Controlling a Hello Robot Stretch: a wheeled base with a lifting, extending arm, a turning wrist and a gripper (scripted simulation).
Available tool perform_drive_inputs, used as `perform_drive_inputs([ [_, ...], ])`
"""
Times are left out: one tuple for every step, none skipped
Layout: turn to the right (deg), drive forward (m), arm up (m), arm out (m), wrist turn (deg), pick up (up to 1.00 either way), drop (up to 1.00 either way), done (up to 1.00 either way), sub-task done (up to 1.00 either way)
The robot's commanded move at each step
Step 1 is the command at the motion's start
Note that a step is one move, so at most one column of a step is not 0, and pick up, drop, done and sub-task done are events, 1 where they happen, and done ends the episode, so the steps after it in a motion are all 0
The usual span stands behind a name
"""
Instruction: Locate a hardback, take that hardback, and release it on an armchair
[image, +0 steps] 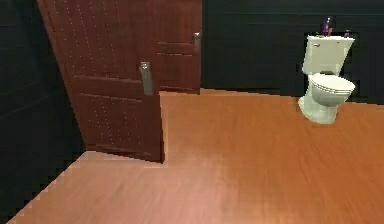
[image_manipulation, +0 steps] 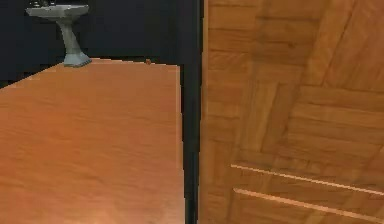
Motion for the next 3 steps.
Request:
perform_drive_inputs([
  [0.0, 1.00, 0.00, 0.00, 0.0, 0.00, 0.00, 0.00, 0.00],
  [3.0, 0.00, 0.00, 0.00, 0.0, 0.00, 0.00, 0.00, 0.00],
  [0.0, 0.75, 0.00, 0.00, 0.0, 0.00, 0.00, 0.00, 0.00],
])
